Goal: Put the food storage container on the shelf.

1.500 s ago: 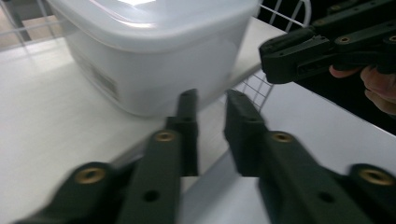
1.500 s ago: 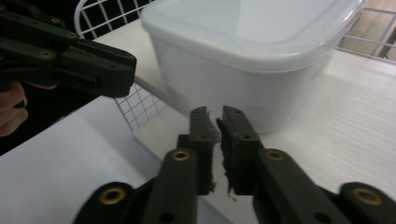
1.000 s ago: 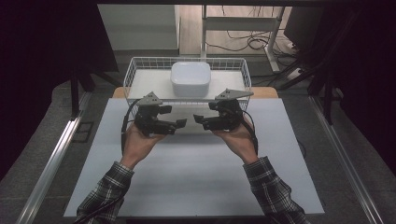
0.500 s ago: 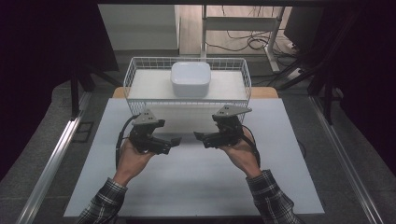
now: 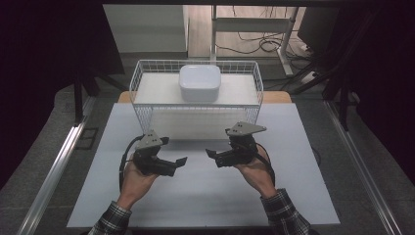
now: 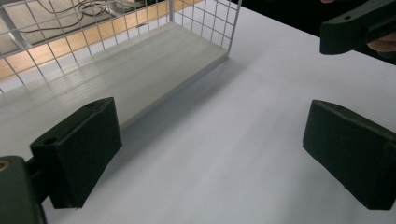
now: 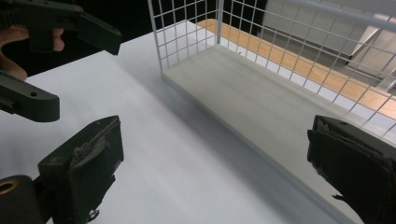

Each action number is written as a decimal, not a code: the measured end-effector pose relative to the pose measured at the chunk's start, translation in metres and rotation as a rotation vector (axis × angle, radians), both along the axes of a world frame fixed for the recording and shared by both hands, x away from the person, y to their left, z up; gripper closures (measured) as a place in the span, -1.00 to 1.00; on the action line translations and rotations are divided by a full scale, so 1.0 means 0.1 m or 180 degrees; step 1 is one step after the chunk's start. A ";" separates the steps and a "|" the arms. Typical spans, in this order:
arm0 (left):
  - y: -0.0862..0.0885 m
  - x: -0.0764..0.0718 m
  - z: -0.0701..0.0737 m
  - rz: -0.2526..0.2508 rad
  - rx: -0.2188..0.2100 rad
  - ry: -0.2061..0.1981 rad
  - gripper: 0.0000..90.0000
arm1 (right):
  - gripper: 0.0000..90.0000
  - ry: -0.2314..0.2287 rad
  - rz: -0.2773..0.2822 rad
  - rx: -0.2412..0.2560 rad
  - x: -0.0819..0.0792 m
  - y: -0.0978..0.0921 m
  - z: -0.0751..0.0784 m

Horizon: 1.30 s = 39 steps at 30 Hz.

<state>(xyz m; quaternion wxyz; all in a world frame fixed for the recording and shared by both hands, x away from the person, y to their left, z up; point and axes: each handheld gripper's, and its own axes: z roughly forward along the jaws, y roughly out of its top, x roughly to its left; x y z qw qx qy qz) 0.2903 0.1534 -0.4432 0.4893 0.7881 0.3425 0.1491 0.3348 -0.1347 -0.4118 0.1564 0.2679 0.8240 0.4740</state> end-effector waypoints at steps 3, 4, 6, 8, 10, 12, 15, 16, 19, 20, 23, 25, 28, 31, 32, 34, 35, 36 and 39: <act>0.07 -0.05 -0.07 0.0048 -0.0023 -0.0002 -0.89 | -0.93 -0.0018 0.0026 -0.0023 -0.04 -0.02 -0.05; 0.09 -0.06 -0.10 0.0049 -0.0037 0.0025 -0.89 | -0.93 -0.0014 0.0036 -0.0034 -0.06 -0.03 -0.07; 0.11 -0.09 -0.14 0.0081 -0.0001 0.0040 -0.89 | -0.93 -0.0023 0.0029 -0.0045 -0.08 -0.04 -0.10; 0.11 -0.12 -0.17 0.0084 0.0033 0.0043 -0.89 | -0.93 -0.0015 0.0034 -0.0048 -0.09 -0.06 -0.13; 0.12 -0.14 -0.19 0.0093 0.0029 0.0045 -0.89 | -0.93 -0.0006 0.0019 -0.0075 -0.11 -0.08 -0.16; 0.11 -0.17 -0.20 0.0078 0.0014 0.0043 -0.89 | -0.93 -0.0011 0.0005 -0.0078 -0.12 -0.10 -0.18; 0.10 -0.21 -0.21 0.0078 0.0036 0.0044 -0.89 | -0.94 -0.0011 -0.0011 -0.0087 -0.15 -0.14 -0.20; 0.10 -0.23 -0.22 0.0086 0.0034 0.0037 -0.89 | -0.94 -0.0009 -0.0017 -0.0082 -0.16 -0.15 -0.21; 0.11 -0.28 -0.24 0.0085 0.0008 0.0043 -0.89 | -0.94 0.0002 -0.0026 -0.0092 -0.20 -0.19 -0.22; 0.11 -0.29 -0.25 0.0094 0.0020 0.0042 -0.89 | -0.94 0.0004 -0.0028 -0.0094 -0.21 -0.20 -0.23; 0.12 -0.34 -0.28 0.0103 0.0036 0.0040 -0.89 | -0.94 0.0006 -0.0036 -0.0107 -0.24 -0.22 -0.25; 0.12 -0.36 -0.30 0.0120 0.0033 0.0035 -0.89 | -0.95 0.0015 -0.0038 -0.0118 -0.25 -0.24 -0.27; 0.13 -0.39 -0.33 0.0140 0.0044 0.0034 -0.90 | -0.98 0.0027 -0.0048 -0.0130 -0.28 -0.26 -0.30; 0.16 -0.42 -0.37 0.0171 0.0066 0.0052 -0.90 | -1.00 0.0022 -0.0072 -0.0138 -0.31 -0.30 -0.33; 0.16 -0.43 -0.38 0.0172 0.0064 0.0055 -0.91 | -1.00 0.0024 -0.0077 -0.0138 -0.32 -0.32 -0.33; 0.18 -0.45 -0.40 0.0191 0.0069 0.0074 -0.91 | -1.00 0.0020 -0.0086 -0.0145 -0.34 -0.35 -0.34; 0.19 -0.46 -0.42 0.0197 0.0071 0.0080 -0.91 | -1.00 0.0019 -0.0102 -0.0145 -0.35 -0.36 -0.34; 0.20 -0.48 -0.43 0.0197 0.0076 0.0087 -0.91 | -1.00 0.0020 -0.0117 -0.0147 -0.36 -0.38 -0.34; 0.22 -0.51 -0.46 0.0220 0.0105 0.0097 -0.93 | -1.00 0.0018 -0.0146 -0.0143 -0.39 -0.43 -0.35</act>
